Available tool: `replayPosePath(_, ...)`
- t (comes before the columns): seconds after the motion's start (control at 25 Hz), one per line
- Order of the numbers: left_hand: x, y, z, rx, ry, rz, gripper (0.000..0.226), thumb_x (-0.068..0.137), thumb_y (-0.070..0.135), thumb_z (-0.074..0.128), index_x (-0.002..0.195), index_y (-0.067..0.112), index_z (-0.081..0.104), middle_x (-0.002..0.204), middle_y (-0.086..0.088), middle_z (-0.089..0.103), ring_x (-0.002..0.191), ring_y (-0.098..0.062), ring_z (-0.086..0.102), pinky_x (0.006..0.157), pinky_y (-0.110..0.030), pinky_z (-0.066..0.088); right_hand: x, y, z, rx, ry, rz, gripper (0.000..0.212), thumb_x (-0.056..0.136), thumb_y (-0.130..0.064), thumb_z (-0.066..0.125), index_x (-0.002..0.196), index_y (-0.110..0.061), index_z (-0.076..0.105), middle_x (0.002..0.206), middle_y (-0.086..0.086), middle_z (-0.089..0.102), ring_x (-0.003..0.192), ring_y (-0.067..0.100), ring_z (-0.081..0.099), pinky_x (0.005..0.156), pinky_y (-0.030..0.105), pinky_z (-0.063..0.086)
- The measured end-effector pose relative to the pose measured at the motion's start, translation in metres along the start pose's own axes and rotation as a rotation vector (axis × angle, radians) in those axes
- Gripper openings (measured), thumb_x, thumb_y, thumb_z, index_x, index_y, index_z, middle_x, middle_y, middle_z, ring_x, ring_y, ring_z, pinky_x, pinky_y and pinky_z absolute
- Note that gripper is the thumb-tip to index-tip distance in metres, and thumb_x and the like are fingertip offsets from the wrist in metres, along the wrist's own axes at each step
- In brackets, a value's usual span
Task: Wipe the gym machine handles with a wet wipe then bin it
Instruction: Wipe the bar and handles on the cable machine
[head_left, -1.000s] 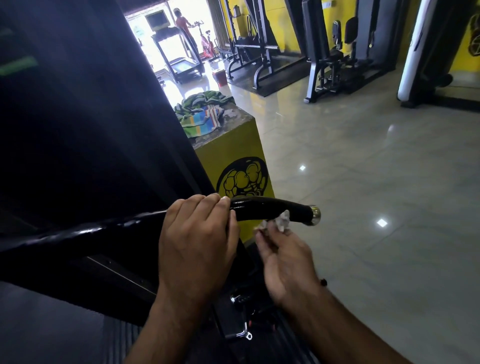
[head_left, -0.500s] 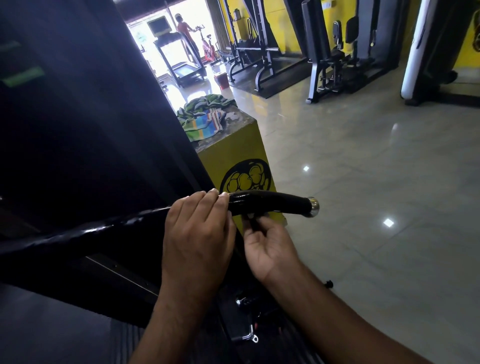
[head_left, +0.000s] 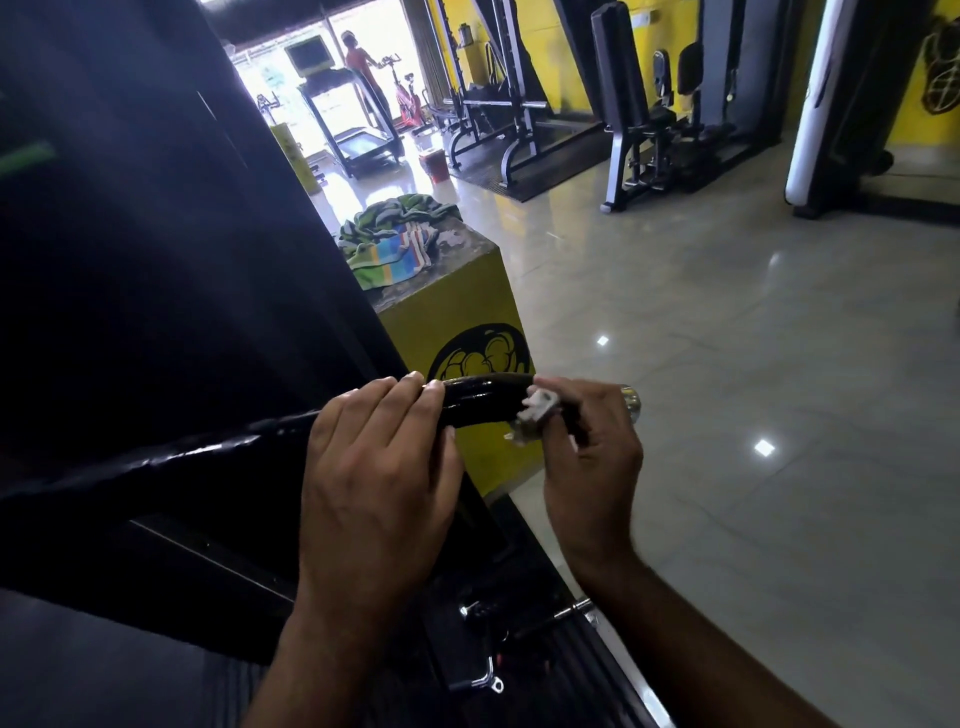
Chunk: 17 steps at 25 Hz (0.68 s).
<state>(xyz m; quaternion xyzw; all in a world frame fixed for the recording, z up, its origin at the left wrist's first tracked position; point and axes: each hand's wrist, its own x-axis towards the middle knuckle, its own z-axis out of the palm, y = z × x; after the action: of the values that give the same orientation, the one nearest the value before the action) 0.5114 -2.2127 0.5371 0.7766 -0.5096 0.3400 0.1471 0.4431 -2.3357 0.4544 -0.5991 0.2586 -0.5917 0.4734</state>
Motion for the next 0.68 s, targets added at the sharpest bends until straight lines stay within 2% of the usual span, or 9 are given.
replayPosePath(0.16,0.004,0.004,0.001,0.005,0.005,0.006,0.033,0.090,0.021,0.062,0.117,0.005,0.068,0.119,-0.011,0.068,0.112,-0.029,0.062,0.100,-0.049,0.043,0.031,-0.016,-0.009,0.123,0.133,0.084,0.018,0.091,-0.008,0.067,0.107,-0.016,0.063,0.100,-0.004,0.067,0.090,0.006,0.068,0.074,0.019,0.056)
replayPosePath(0.24,0.004,0.007,0.000,0.015,0.016,0.004,0.032,0.090,0.021,0.063,0.117,0.005,0.068,0.119,-0.010,0.069,0.111,-0.029,0.062,0.100,-0.047,0.043,0.044,-0.024,-0.010,0.087,0.126,-0.032,0.011,0.091,-0.006,0.066,0.102,-0.011,0.065,0.097,0.001,0.068,0.087,0.007,0.067,0.073,0.017,0.054)
replayPosePath(0.28,0.003,0.008,0.000,0.020,0.021,0.003,0.031,0.090,0.021,0.063,0.116,0.006,0.069,0.118,-0.010,0.069,0.111,-0.028,0.062,0.101,-0.047,0.042,0.047,-0.027,-0.009,0.036,0.062,-0.112,0.010,0.092,-0.007,0.065,0.101,-0.011,0.067,0.098,0.001,0.068,0.088,0.008,0.066,0.074,0.019,0.054)
replayPosePath(0.44,0.003,0.008,-0.001,0.055,0.011,-0.011,0.029,0.090,0.023,0.063,0.115,0.008,0.069,0.116,-0.008,0.069,0.109,-0.027,0.062,0.099,-0.044,0.043,0.046,-0.019,-0.009,-0.267,-0.407,-0.414,0.019,0.099,-0.022,0.055,0.110,-0.014,0.068,0.106,-0.001,0.068,0.097,0.013,0.060,0.083,0.028,0.049)
replayPosePath(0.52,0.006,0.006,0.003,0.075,-0.018,-0.019,0.030,0.091,0.026,0.062,0.114,0.009,0.069,0.114,-0.007,0.069,0.107,-0.026,0.063,0.097,-0.044,0.043,0.048,-0.006,-0.012,-0.399,-0.443,-0.433,0.023,0.100,-0.027,0.051,0.114,-0.016,0.067,0.107,-0.001,0.068,0.096,0.014,0.056,0.082,0.031,0.049)
replayPosePath(0.6,0.006,0.006,0.009,0.091,-0.054,-0.036,0.031,0.090,0.028,0.062,0.113,0.009,0.070,0.111,-0.007,0.070,0.104,-0.025,0.063,0.096,-0.043,0.043,0.047,0.001,-0.012,-0.362,-0.445,-0.352,0.021,0.099,-0.023,0.054,0.114,-0.016,0.067,0.108,0.000,0.068,0.097,0.013,0.058,0.083,0.032,0.051)
replayPosePath(0.68,0.003,0.003,0.015,0.089,-0.071,-0.051,0.030,0.089,0.028,0.062,0.110,0.008,0.071,0.107,-0.008,0.070,0.101,-0.025,0.063,0.094,-0.042,0.044,0.046,0.007,-0.007,-0.335,-0.572,-0.375,0.024,0.093,-0.009,0.060,0.116,-0.013,0.066,0.112,0.000,0.066,0.101,0.010,0.058,0.088,0.021,0.050)
